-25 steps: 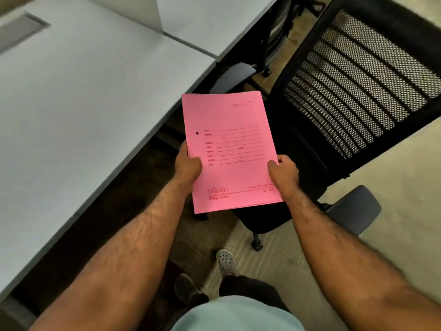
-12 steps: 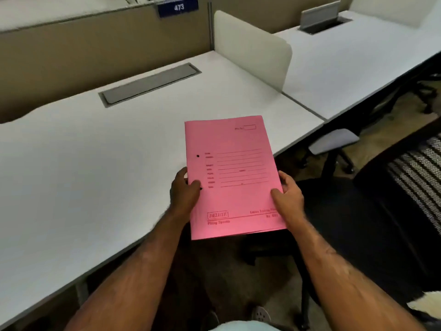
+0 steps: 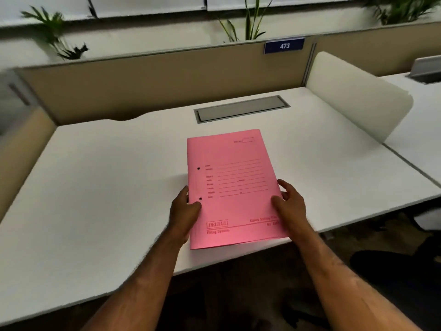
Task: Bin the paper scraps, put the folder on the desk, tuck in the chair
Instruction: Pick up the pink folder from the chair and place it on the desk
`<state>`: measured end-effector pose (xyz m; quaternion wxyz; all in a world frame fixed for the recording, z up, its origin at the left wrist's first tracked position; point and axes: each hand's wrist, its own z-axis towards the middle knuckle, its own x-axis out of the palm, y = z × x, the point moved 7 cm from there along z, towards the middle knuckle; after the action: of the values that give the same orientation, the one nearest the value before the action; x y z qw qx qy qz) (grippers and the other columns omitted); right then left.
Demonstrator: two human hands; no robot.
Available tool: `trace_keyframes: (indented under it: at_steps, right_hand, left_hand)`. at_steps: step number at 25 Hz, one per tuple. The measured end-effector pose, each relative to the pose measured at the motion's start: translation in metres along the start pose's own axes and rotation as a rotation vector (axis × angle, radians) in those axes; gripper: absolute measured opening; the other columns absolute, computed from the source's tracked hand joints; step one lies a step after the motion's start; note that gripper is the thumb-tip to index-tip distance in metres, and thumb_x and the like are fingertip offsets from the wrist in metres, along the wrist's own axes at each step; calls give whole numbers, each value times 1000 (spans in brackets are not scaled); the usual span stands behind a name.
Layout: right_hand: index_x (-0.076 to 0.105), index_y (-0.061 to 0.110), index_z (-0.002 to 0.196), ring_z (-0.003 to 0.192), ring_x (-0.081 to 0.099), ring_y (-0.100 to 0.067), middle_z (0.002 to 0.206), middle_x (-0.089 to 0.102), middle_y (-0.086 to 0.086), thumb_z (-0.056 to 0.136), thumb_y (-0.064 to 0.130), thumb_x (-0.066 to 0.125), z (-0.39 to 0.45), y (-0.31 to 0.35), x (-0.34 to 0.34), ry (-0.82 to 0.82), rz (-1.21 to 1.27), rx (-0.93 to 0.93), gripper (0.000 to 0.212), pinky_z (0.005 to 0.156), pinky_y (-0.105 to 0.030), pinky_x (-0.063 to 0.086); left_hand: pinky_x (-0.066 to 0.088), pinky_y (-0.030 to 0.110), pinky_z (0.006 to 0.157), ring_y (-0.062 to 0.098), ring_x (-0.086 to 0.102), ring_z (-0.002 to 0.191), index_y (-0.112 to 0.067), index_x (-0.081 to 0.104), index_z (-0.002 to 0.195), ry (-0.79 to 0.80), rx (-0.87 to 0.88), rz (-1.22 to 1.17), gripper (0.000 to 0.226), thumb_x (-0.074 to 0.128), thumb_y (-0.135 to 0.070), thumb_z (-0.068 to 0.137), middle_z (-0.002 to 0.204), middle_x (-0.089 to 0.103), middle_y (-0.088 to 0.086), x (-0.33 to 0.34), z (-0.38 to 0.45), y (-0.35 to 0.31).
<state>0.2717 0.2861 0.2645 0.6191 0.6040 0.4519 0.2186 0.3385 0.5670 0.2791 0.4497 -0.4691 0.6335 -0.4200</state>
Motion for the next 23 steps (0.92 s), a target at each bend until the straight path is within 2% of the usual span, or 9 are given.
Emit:
trace_keyframes:
  at_steps: [4, 6, 8, 11, 15, 19, 23]
  right_hand:
    - [51, 30, 133, 90, 66, -20, 109, 68, -4, 83, 6, 55, 42, 26, 53, 63, -3, -19, 57, 81, -37, 55]
    - [51, 27, 135, 97, 65, -23, 116, 66, -7, 83, 5, 56, 67, 38, 81, 100, -18, -26, 57, 87, -40, 54]
    - [49, 22, 138, 101, 63, -24, 124, 63, -8, 84, 5, 57, 91, 49, 109, 138, -38, -38, 57, 92, -42, 53]
    - [47, 18, 140, 99, 64, -25, 131, 60, -8, 86, 4, 56, 136, 68, 157, 219, -48, -47, 57, 89, -42, 55]
    - [47, 16, 139, 102, 65, -27, 130, 61, -8, 84, -1, 53, 200, 93, 213, 292, -86, -56, 58, 88, -38, 55]
    - [46, 15, 139, 102, 64, -26, 130, 61, -7, 83, -2, 53, 254, 107, 258, 346, -143, -55, 59, 89, -38, 55]
    - [45, 16, 138, 94, 61, -19, 131, 61, -7, 84, -2, 54, 297, 114, 302, 402, -183, -46, 57, 80, -29, 52]
  left_hand:
    - [59, 42, 75, 21, 66, 92, -39, 54, 106, -117, -13, 6, 37, 52, -6, 90, 102, 68, -5, -38, 39, -8]
    - [58, 48, 80, 26, 66, 94, -33, 54, 109, -182, -13, 27, 35, 50, -4, 90, 104, 67, 1, -55, 64, -13]
    - [58, 46, 79, 27, 65, 93, -29, 55, 115, -239, -26, 59, 36, 50, -3, 89, 106, 67, 4, -69, 91, -18]
    - [58, 40, 76, 26, 65, 92, -25, 56, 122, -318, -61, 101, 40, 50, -2, 89, 109, 67, 5, -91, 142, -29]
    - [56, 48, 87, 31, 64, 97, -19, 58, 123, -392, -106, 168, 40, 51, -1, 88, 112, 68, 10, -114, 216, -39]
    - [55, 45, 87, 30, 61, 94, -14, 60, 121, -453, -130, 257, 38, 54, 0, 87, 114, 67, 12, -134, 279, -45]
    - [53, 50, 92, 36, 61, 102, -10, 58, 123, -485, -169, 316, 38, 54, 0, 86, 117, 66, 14, -152, 334, -41]
